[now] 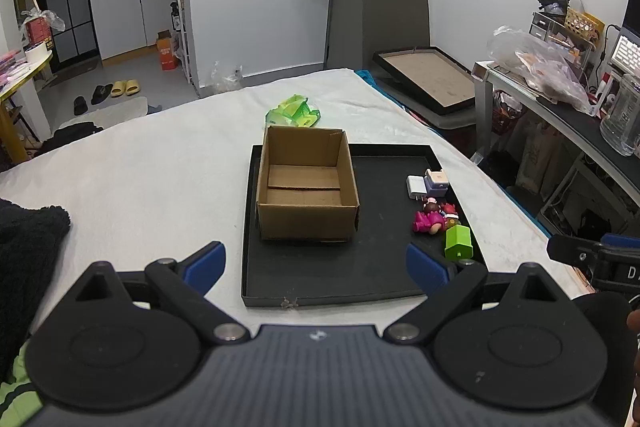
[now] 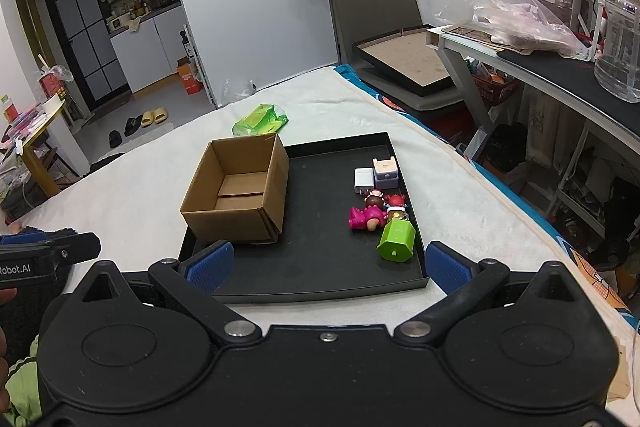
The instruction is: Organize rigid objects
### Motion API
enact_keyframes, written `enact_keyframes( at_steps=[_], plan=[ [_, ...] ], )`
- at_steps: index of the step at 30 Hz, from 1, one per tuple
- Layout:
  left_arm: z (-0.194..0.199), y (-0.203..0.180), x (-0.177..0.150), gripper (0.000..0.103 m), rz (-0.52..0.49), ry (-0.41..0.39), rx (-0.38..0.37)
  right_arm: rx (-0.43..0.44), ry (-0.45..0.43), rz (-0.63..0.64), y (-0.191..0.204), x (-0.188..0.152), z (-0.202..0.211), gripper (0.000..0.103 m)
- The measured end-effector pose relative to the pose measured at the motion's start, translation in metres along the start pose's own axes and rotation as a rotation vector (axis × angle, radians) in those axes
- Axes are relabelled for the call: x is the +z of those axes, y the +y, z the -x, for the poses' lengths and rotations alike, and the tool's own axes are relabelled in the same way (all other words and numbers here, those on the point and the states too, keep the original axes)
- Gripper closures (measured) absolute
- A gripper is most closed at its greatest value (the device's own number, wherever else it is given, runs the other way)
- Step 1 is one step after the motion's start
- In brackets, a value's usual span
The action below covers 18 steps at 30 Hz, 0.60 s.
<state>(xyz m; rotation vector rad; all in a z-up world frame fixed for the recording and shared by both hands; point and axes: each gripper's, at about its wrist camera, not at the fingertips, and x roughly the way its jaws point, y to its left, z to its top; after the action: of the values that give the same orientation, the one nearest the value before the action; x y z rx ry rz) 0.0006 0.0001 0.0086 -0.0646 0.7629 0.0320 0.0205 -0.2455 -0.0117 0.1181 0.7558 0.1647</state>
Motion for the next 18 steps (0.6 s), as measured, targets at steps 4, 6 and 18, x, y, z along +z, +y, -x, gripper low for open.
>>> enact_keyframes(
  at_steps=[4,6,18],
  plan=[
    [-0.0022,-0.0013,-0.0005,0.007,-0.002,0.002,-0.002,-0.001,0.0,-0.001,-0.0003,-0.0005,0.0,0.0],
    [-0.002,-0.0018,-0.0003,0.007,-0.002,0.002,-0.002,-0.001,0.001,0.001,0.0001,-0.0008,-0.0004,0.0],
    [-0.0025,-0.0024,-0.0011,0.007,-0.002,0.003,-0.001,-0.003,0.003,0.003,0.0001,-0.0013,-0.0011,0.0]
  ],
)
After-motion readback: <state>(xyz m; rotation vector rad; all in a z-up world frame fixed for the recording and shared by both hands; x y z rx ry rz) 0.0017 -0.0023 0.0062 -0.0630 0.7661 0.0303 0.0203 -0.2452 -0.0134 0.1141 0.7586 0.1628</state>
